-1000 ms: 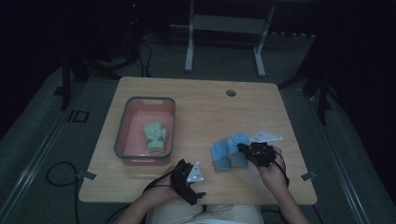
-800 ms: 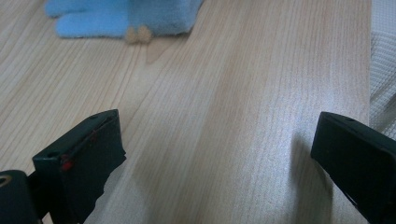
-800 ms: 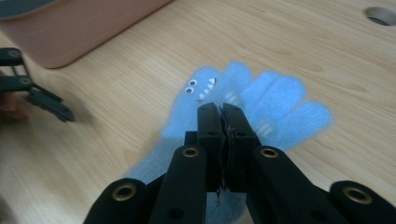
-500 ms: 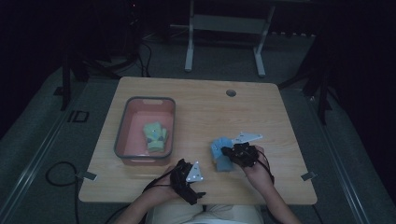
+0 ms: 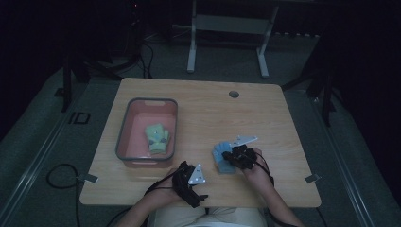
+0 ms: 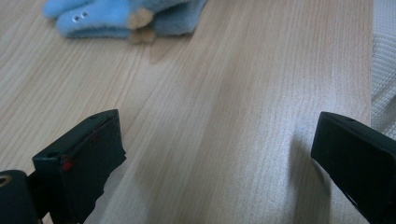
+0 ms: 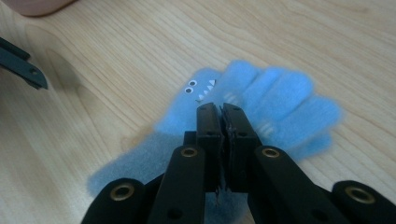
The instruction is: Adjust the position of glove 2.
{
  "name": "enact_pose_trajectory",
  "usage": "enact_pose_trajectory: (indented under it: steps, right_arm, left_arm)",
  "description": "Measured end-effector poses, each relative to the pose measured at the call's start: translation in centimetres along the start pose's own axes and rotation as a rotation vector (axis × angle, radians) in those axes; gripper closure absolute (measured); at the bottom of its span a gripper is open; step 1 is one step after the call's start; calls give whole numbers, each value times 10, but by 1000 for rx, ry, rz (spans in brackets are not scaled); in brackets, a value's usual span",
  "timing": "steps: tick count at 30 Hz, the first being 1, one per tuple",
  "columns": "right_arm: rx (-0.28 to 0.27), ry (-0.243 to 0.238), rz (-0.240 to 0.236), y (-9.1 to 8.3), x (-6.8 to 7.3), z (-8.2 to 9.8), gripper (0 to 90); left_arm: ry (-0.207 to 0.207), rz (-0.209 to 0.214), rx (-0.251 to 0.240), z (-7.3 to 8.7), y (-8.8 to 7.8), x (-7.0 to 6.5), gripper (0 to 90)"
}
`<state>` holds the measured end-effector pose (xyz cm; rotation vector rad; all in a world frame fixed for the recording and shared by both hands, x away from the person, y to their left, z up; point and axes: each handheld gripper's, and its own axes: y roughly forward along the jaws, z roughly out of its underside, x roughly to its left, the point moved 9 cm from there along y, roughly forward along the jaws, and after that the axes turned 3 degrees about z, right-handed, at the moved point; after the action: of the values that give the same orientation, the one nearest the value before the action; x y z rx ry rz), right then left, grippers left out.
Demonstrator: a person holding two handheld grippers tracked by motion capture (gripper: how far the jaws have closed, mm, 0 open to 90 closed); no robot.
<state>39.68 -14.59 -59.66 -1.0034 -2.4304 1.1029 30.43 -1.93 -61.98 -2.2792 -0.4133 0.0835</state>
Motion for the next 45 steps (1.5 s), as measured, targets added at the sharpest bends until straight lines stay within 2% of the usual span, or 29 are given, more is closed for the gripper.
enact_pose_trajectory:
  steps: [5, 9, 12, 14, 15, 18, 20, 21, 22, 24, 26, 27, 28, 29, 30, 32, 33, 34, 37, 38, 39, 40, 41, 42, 43, 44, 45]
  right_arm:
    - [1, 10, -4, 4, 2, 4, 856]
    - [-9, 16, 3, 1, 1, 3, 816]
    - [-54, 23, 4, -10, -2, -2, 673]
    - [-82, 28, 7, -17, -5, -4, 544]
    - [-101, 32, 4, -20, -6, -6, 465]
    - [-110, 60, -36, -26, -9, -6, 281]
    - [-120, 65, -42, -30, -11, -6, 203]
    - [-120, 65, -42, -30, -11, -6, 203]
    - [-143, 47, -42, -33, -13, -5, 143]
    - [-154, 42, -13, -34, -18, -5, 145]
    - [-173, 28, 7, -35, -24, -5, 138]
    - [-182, 17, 12, -36, -26, -5, 134]
    - [-182, 17, 12, -36, -26, -5, 134]
    - [-211, 25, 1, -39, -29, -7, 127]
    - [-212, 30, 0, -40, -30, -8, 127]
    - [-173, 67, 4, -42, -33, -6, 137]
    - [-173, 67, 4, -42, -33, -6, 137]
    - [-176, 94, -29, -44, -32, -7, 101]
    - [-188, 97, -15, -46, -34, -8, 107]
    - [-194, 89, 11, -47, -36, -9, 160]
    - [-194, 89, 11, -47, -36, -9, 160]
    - [-173, 71, 37, -48, -41, -8, 372]
    - [-166, 71, 42, -48, -42, -8, 436]
    - [-166, 71, 42, -48, -42, -8, 436]
    - [-168, 72, 31, -48, -43, -9, 482]
    - [-169, 91, 24, -47, -45, -10, 604]
    - [-165, 103, 23, -46, -47, -10, 621]
  left_arm:
    - [-30, 9, -17, -1, -1, 0, 22]
    - [-22, 8, -36, -5, -2, 0, 22]
    - [-45, 5, -81, -13, -5, 2, 22]
    - [-64, 12, -109, -18, -6, 2, 22]
    - [-67, 19, -105, -20, -7, 2, 22]
    - [-45, 12, -82, -24, -6, 1, 46]
    - [-46, 28, -86, -28, -6, -1, 46]
    - [-46, 28, -86, -28, -6, -1, 47]
    - [-50, 28, -95, -31, -6, -1, 47]
    - [-63, 46, -87, -36, -4, 1, 49]
    - [-45, 98, -84, -41, -3, -2, 59]
    - [-26, 99, -86, -43, -3, -3, 59]
    - [-26, 99, -86, -43, -3, -3, 59]
    - [-1, 101, -79, -48, 0, -1, 60]
    - [12, 96, -76, -51, 2, 0, 60]
    - [34, 84, -73, -56, 7, 5, 76]
    - [34, 84, -73, -56, 7, 5, 85]
    - [54, 72, -70, -61, 11, 8, 113]
    - [105, 50, -65, -68, 20, 14, 144]
    - [118, 43, -62, -70, 21, 15, 145]
    - [118, 43, -62, -70, 21, 15, 154]
    - [152, 30, -66, -74, 26, 18, 181]
    - [168, 25, -68, -77, 28, 19, 194]
    - [168, 25, -68, -77, 28, 19, 207]
    - [201, 31, -64, -80, 32, 20, 207]
    - [221, 39, -67, -81, 35, 19, 233]
    - [238, 53, -71, -82, 36, 18, 255]
